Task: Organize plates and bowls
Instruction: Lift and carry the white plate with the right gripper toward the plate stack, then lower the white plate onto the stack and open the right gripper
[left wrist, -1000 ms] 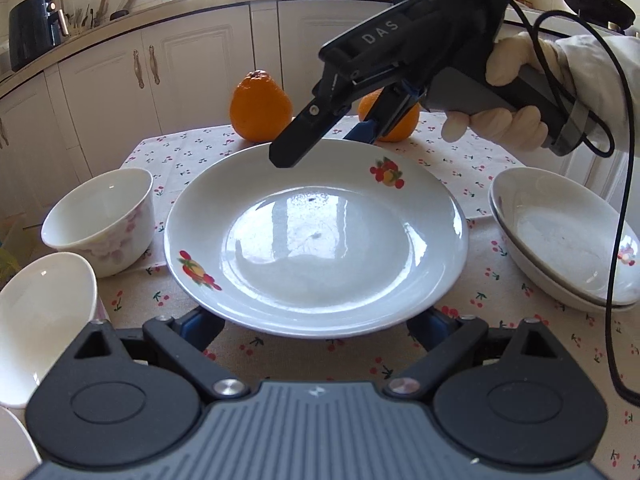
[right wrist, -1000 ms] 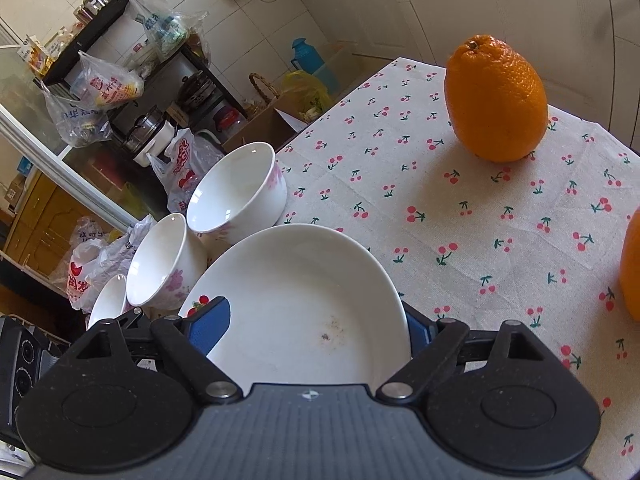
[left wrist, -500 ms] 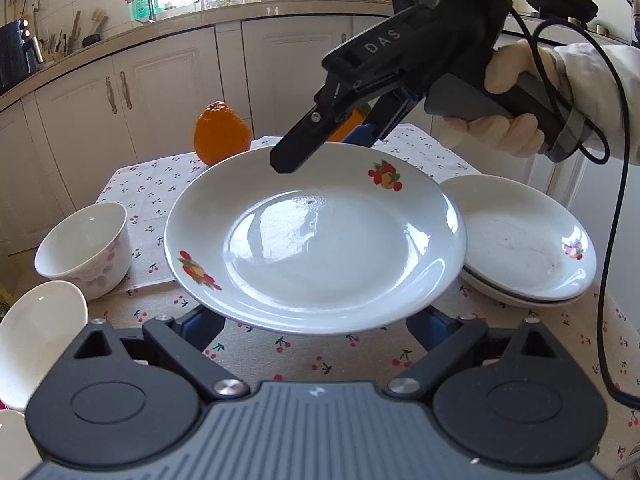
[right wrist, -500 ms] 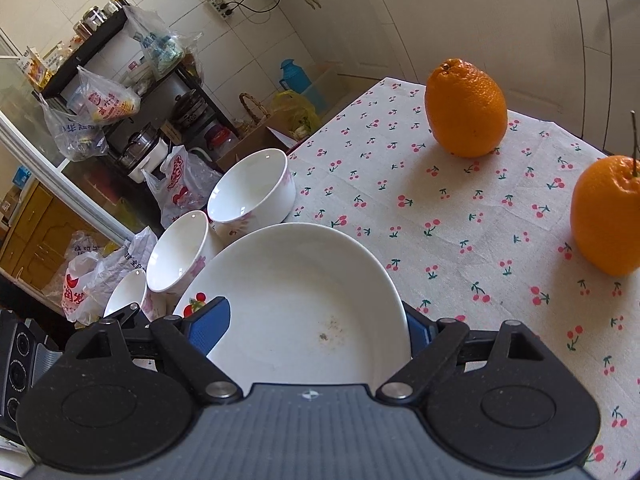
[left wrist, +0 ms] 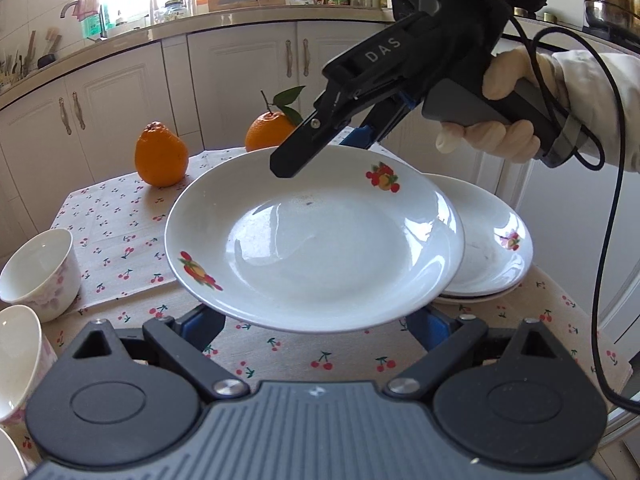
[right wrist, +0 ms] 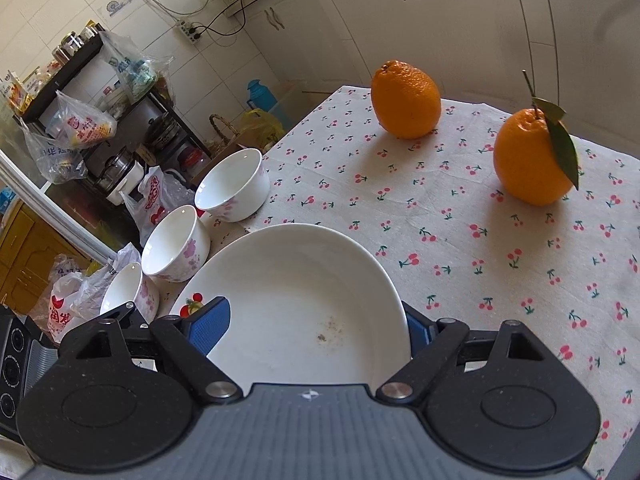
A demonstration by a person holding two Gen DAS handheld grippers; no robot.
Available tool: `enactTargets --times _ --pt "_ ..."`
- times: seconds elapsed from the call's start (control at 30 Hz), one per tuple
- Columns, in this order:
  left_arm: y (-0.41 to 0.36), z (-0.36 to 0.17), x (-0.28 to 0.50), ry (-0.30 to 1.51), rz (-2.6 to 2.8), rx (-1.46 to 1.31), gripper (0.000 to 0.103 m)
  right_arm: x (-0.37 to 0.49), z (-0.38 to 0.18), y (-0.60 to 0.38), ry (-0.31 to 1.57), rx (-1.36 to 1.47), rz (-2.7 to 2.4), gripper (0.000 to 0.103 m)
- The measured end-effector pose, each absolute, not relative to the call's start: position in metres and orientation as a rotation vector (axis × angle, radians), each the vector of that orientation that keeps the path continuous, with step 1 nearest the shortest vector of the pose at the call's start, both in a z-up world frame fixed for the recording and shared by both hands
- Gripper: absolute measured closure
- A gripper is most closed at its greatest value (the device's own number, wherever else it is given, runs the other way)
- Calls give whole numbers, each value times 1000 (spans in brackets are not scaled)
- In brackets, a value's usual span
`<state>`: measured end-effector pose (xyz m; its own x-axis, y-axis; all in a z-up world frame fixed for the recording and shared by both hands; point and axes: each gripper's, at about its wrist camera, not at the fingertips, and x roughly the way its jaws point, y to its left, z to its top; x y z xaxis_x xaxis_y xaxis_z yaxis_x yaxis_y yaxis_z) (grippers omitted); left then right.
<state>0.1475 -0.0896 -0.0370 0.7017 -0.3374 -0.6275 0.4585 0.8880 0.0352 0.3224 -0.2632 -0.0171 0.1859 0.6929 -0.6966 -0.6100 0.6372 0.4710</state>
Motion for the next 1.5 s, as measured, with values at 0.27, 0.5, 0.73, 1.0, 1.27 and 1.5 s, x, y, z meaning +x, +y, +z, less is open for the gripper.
enactTargets --times 0.27,0.5,0.73,1.0,1.27,1.5 --pt "-110 -38 143 669 -537 227 7 300 -20 -298 1029 131 841 12" --pt "-127 -42 144 685 -602 250 7 285 -24 -328 1018 170 780 12" --pt "-139 -46 147 685 -638 268 7 276 -31 -351 1017 199 727 12" --pt "-152 -48 151 689 -664 289 7 272 -36 -369 1005 228 690 12" --pt "-160 -52 156 702 -693 294 7 264 -41 -382 1011 232 640 11" --pt "-161 -56 163 715 -706 281 7 256 -45 -389 1029 220 605 10"
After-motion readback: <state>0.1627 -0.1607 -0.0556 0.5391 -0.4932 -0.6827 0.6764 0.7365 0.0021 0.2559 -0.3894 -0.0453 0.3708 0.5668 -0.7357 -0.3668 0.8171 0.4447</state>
